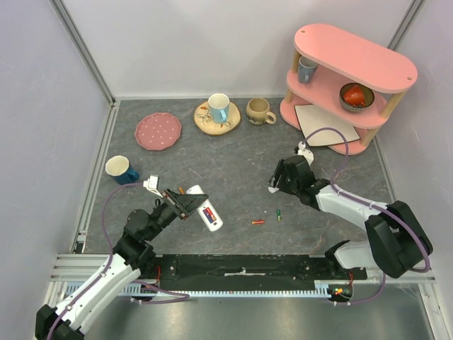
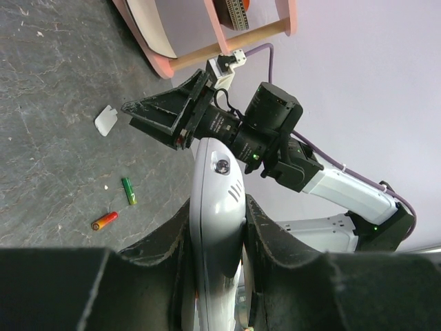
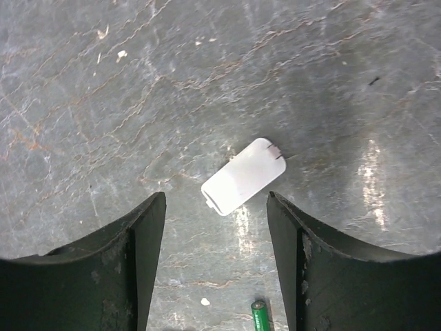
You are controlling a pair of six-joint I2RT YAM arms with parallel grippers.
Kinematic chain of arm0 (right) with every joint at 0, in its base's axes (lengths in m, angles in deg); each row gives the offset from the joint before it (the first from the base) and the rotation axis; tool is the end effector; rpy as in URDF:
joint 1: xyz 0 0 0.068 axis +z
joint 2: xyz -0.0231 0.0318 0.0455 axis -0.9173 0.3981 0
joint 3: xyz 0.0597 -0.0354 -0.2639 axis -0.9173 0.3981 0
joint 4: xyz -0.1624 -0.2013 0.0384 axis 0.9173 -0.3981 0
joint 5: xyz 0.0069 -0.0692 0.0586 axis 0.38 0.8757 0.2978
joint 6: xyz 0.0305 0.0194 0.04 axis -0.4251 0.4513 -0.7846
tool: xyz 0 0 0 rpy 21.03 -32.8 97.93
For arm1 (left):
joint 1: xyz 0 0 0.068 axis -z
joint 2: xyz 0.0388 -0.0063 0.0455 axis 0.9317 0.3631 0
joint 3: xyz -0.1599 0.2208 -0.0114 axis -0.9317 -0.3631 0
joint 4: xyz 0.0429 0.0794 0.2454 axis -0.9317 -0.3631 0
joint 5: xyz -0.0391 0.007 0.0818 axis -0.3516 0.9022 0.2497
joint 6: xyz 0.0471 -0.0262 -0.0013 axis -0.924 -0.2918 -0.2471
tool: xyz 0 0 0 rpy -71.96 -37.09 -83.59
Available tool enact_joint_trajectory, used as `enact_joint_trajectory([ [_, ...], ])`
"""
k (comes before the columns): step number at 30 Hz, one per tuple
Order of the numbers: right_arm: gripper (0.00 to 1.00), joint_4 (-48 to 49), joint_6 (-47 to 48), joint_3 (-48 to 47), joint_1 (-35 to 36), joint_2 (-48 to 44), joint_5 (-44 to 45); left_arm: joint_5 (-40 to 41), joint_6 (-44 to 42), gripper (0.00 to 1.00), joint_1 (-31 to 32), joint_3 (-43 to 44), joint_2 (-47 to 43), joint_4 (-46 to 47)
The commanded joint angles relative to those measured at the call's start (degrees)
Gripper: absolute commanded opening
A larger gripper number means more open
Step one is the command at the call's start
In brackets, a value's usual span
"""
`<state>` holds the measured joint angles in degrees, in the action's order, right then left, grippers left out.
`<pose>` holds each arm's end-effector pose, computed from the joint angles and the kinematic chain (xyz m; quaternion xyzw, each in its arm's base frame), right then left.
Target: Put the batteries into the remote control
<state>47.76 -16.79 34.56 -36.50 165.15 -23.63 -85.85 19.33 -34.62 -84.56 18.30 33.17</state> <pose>0.2286 0.1242 0.1741 0.1879 0.8997 0.1754 0.3529 0.1011 -0.0764 0.1989 -0.1560 0.6524 -0.6305 0.3906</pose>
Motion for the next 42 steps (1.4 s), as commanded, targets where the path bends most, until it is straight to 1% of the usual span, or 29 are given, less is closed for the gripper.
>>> enact_joint_trajectory([
  [1,0.68,-2.44,-2.09,0.44,-1.3,-0.66,2.36,-0.09,-1.74,0.02,-0.25,-5.31,0.6,4.02],
  [8,0.69,-1.47,-1.39,0.97,-1.56,2.76,1.74,-0.27,-1.56,0.02,-0.25,-5.84,1.13,4.9],
  [15,0.69,1.69,2.64,-1.04,-2.36,7.07,-0.89,0.0,-1.3,0.02,-0.25,-6.19,0.69,4.81],
  [18,0.7,1.87,5.19,-3.59,-3.23,10.32,-3.53,0.17,-1.12,0.02,-0.25,-6.46,0.07,4.81],
  [23,0.68,1.95,12.48,-8.16,-3.5,16.47,-10.64,0.44,-1.12,0.02,-0.16,-6.63,-1.07,3.23],
  [25,0.68,1.95,15.29,-10.1,-3.5,17.53,-11.0,0.53,-1.21,0.02,-0.16,-6.81,-1.33,2.71],
  [26,0.68,1.69,16.44,-10.97,-3.59,18.93,-14.57,0.79,-1.21,0.02,-0.16,-6.81,-1.42,2.7],
  [28,0.68,0.99,17.85,-13.44,-3.5,20.6,-15.75,0.88,-1.21,0.02,-0.25,-6.98,-1.33,2.7],
  [30,0.68,-0.59,18.65,-14.93,-3.5,20.88,-14.79,1.05,-1.21,0.02,-0.25,-7.25,-1.16,2.7],
  [34,0.69,-1.82,17.77,-14.94,-3.59,16.76,-9.7,1.32,-1.38,0.02,-0.25,-6.99,-0.63,3.06],
  [37,0.71,-2.62,17.94,-15.11,-3.24,14.12,-10.12,1.32,-1.65,0.02,-0.25,-6.9,-0.02,3.41],
  [42,0.75,-6.22,21.1,-15.91,-0.6,13.14,-9.07,1.23,-1.56,0.02,-0.25,-7.25,1.91,5.43],
])
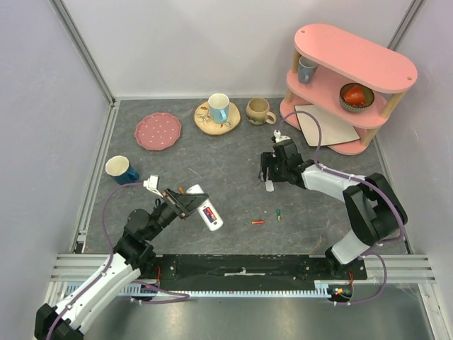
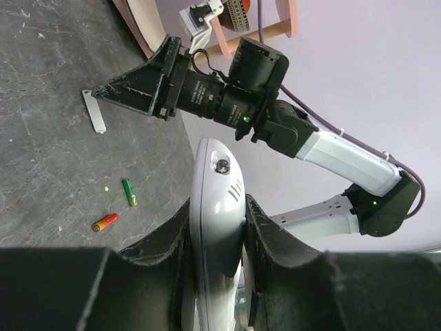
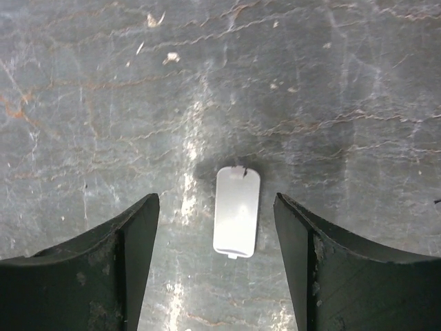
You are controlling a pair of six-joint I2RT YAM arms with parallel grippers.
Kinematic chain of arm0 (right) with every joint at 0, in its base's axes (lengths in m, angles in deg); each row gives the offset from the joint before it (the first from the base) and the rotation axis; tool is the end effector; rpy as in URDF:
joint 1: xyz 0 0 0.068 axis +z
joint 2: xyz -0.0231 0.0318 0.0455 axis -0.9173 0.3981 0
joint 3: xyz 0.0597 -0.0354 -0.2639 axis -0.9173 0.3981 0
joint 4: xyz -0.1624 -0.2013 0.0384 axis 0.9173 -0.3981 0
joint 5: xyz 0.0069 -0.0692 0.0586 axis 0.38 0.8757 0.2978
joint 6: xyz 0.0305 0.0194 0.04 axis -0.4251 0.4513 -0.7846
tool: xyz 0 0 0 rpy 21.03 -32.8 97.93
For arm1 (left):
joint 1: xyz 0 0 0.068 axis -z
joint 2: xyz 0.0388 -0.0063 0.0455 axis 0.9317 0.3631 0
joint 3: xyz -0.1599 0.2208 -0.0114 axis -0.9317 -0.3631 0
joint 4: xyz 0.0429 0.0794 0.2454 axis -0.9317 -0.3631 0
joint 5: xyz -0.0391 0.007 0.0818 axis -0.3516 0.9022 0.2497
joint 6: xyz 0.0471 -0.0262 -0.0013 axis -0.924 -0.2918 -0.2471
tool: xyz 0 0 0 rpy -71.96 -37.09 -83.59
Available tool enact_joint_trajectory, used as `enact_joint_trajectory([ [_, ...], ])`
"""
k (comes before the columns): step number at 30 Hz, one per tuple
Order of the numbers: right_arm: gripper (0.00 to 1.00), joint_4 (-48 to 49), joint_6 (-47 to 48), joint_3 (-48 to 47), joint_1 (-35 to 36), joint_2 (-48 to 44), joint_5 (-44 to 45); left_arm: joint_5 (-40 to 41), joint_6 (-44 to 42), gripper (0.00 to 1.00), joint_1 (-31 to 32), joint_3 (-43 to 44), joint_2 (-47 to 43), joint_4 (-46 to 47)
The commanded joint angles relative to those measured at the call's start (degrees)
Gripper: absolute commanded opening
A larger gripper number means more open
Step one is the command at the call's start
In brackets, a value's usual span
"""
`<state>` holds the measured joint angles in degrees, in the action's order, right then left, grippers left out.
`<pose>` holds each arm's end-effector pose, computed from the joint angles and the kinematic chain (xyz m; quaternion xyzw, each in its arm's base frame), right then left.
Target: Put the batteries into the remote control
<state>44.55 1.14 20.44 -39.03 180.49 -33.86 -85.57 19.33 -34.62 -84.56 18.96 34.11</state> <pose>0.2858 0.1482 0.1696 0.0316 0.9363 0.1648 0.3085 0.1019 -0.0768 0.1994 -0.1570 0.6503 -0.6309 0.3931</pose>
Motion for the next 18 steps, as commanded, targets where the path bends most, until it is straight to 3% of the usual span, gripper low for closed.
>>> enact_joint_trajectory([
  [1,0.76,-3.27,3.36,-1.53,2.55,-2.12,1.16,0.77,-1.47,0.02,-0.25,-7.25,1.61,4.84],
  [18,0.76,-2.48,4.33,-0.2,4.48,0.17,2.92,0.33,-1.47,0.02,-0.25,-6.99,1.79,5.11],
])
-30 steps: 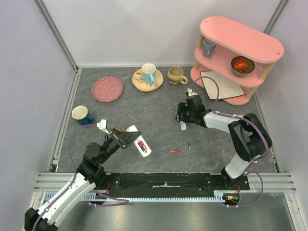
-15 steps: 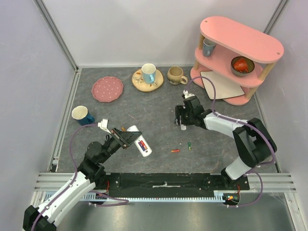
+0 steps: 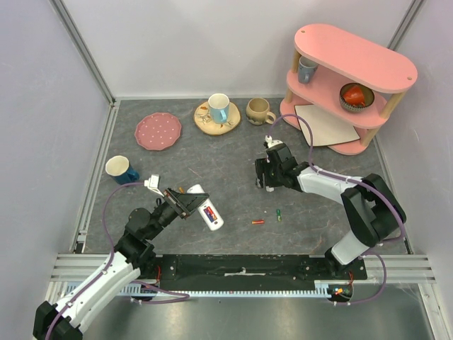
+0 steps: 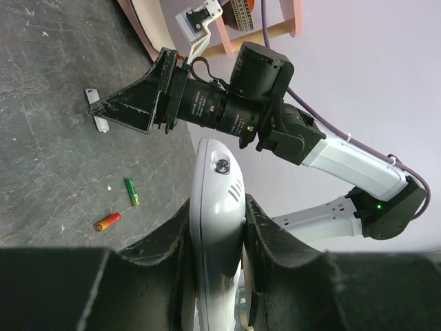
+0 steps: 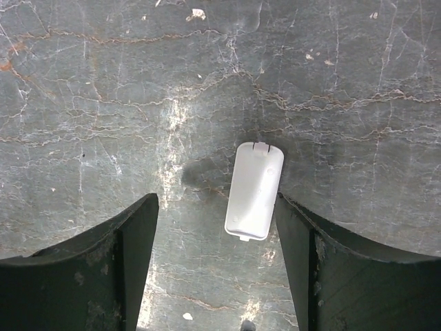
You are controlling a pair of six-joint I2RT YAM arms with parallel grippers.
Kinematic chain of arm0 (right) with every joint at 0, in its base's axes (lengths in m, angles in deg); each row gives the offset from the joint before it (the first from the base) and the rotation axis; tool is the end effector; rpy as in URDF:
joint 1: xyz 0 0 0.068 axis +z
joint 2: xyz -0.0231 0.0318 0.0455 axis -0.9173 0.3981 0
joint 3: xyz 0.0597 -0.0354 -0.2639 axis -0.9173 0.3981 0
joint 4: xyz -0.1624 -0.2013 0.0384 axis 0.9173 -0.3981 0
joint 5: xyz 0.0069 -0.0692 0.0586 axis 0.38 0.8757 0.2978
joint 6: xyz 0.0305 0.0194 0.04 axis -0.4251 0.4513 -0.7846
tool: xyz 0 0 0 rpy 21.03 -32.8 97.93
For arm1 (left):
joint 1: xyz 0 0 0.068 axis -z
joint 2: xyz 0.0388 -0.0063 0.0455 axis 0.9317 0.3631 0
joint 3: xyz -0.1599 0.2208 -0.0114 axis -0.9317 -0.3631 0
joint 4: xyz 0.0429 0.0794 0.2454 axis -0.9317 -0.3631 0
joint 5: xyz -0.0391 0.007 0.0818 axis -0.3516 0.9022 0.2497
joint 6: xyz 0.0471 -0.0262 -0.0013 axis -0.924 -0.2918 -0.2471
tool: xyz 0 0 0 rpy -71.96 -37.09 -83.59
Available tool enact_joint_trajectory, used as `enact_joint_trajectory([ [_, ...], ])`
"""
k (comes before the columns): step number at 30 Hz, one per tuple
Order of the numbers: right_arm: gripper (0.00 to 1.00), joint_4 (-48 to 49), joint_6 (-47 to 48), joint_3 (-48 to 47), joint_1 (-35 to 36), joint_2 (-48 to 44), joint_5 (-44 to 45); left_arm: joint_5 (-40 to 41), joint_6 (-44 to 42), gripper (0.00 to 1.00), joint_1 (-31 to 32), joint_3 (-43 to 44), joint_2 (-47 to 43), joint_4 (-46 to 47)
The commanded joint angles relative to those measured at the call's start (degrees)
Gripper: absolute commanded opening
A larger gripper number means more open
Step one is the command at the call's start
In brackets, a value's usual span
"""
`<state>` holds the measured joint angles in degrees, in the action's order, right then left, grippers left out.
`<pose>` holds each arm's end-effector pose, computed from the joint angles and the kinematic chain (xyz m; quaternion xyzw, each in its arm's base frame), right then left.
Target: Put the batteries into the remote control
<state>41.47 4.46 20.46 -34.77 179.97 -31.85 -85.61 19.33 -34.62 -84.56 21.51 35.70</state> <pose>0.2703 0.1653 0.1685 -0.0250 0.9439 0.1424 0.2970 0.1048 -0.0787 0.1976 -0.1593 0.6560 -0.6268 0.3891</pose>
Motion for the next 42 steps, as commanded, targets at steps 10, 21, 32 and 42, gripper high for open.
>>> enact_joint_trajectory([
  [10,0.76,1.39,0.74,0.74,0.14,1.31,0.38,0.29,-1.38,0.02,-0.16,-7.07,-0.77,3.42],
  [21,0.76,1.57,0.3,0.74,0.4,-0.54,0.73,0.37,-1.3,0.02,-0.16,-7.16,-0.68,3.42],
  [32,0.76,0.95,-0.4,-0.23,2.42,-0.89,1.78,0.29,-1.38,0.02,-0.25,-6.99,0.2,4.39],
  [42,0.76,0.16,-0.93,-0.14,2.68,-2.73,5.39,0.2,-1.38,0.02,-0.25,-7.07,0.2,4.39],
])
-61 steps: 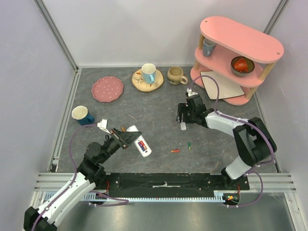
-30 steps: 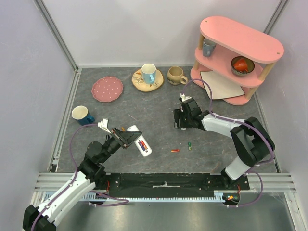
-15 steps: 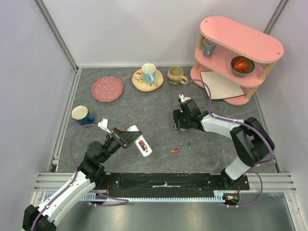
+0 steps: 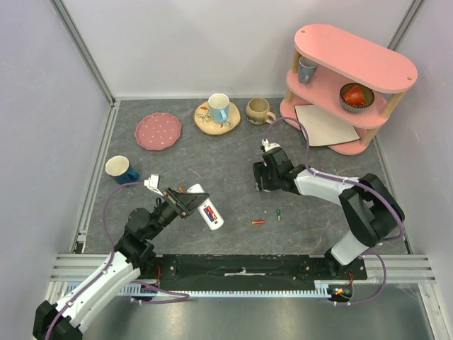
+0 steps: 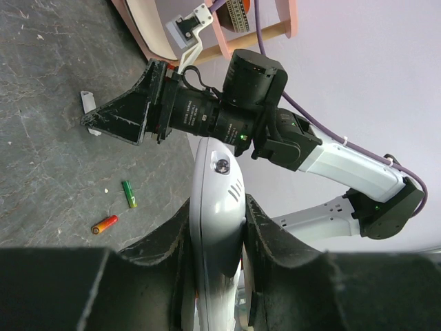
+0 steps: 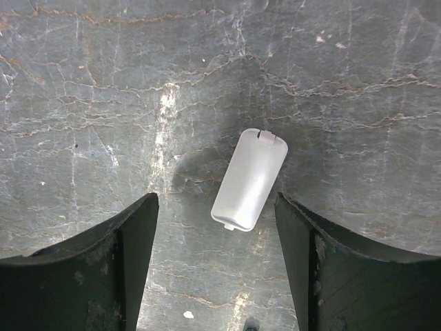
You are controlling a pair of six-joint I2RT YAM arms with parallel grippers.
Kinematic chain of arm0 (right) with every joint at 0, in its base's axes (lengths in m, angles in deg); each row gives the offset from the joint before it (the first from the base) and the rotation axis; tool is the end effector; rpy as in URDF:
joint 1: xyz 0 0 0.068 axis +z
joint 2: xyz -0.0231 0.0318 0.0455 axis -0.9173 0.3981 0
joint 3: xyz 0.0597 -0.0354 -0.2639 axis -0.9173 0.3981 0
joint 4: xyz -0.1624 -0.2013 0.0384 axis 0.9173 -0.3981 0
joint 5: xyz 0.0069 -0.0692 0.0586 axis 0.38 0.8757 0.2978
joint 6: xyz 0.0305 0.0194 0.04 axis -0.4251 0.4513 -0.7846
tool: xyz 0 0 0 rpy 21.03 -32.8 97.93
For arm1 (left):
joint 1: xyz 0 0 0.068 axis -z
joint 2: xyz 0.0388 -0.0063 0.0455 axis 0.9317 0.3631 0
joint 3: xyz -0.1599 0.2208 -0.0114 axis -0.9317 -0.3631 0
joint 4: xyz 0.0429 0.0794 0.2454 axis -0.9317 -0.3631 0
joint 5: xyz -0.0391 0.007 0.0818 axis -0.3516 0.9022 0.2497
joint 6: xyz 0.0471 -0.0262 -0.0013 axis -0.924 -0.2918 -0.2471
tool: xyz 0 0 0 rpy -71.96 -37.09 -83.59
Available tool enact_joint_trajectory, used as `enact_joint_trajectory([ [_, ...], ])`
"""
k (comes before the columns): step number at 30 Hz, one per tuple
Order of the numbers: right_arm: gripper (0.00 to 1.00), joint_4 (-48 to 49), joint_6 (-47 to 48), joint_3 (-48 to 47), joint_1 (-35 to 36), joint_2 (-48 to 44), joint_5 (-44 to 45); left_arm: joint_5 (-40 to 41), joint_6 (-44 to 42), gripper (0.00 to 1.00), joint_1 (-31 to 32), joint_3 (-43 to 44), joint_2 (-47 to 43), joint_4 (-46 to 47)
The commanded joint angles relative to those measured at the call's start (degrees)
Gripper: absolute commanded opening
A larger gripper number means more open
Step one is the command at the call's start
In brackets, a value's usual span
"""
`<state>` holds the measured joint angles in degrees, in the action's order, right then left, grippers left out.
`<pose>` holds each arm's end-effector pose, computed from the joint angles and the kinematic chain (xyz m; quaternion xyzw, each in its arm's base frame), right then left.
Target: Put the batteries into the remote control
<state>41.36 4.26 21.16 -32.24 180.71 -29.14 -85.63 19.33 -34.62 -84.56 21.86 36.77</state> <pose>0.2619 0.1744 0.1612 -0.0373 0.9471 0.1234 0.2939 0.1050 -0.0789 0.1989 -0.1573 0.6518 -0.6300 0.3919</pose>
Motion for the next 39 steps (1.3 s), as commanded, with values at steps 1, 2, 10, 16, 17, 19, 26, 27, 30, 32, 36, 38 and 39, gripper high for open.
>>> enact_joint_trajectory([
  [1,0.76,0.36,-0.82,-0.84,0.24,-4.08,3.03,0.22,-1.3,0.02,-0.25,-7.07,-0.15,3.32],
  [2,0.76,0.27,-0.9,-0.92,0.32,-4.27,3.12,0.39,-1.38,0.02,-0.25,-7.07,-0.06,3.32],
  [10,0.76,0.36,-0.82,-1.63,0.68,-2.87,1.62,0.13,-1.38,0.02,-0.25,-6.81,0.29,3.58],
  [16,0.76,1.15,-0.99,-1.1,0.76,-2.16,0.92,0.04,-1.56,0.02,-0.25,-6.81,0.2,3.49],
  [17,0.76,1.32,-0.99,-1.1,0.85,-2.07,0.83,-0.04,-1.47,0.02,-0.16,-6.81,0.2,3.49],
  [19,0.76,1.41,-0.91,-1.19,0.85,-1.81,0.74,0.04,-1.56,0.02,-0.25,-6.72,0.38,3.49],
  [26,0.76,1.94,-0.82,-1.28,0.76,-0.67,0.13,-0.04,-1.82,0.02,-0.25,-6.46,0.73,3.58],
  [27,0.76,1.94,-0.91,-1.28,0.85,-0.32,0.3,-0.04,-1.82,0.02,-0.25,-6.37,0.82,3.49],
  [30,0.76,2.03,-0.82,-1.28,0.85,0.13,0.22,0.04,-1.82,0.02,-0.25,-6.28,0.82,3.49],
  [32,0.76,2.12,-0.82,-1.28,0.85,0.3,0.22,0.04,-2.0,0.02,-0.25,-6.19,0.9,3.49],
  [36,0.76,2.29,-0.82,-1.1,0.76,0.74,0.22,0.13,-2.17,0.02,-0.25,-6.02,1.52,3.58],
  [38,0.76,2.38,-0.91,-1.01,0.76,0.57,0.74,0.04,-2.09,0.02,-0.25,-6.19,1.78,3.84],
  [39,0.76,2.29,-0.99,-0.93,0.85,0.13,1.09,0.04,-2.09,0.02,-0.25,-6.19,1.7,3.84],
])
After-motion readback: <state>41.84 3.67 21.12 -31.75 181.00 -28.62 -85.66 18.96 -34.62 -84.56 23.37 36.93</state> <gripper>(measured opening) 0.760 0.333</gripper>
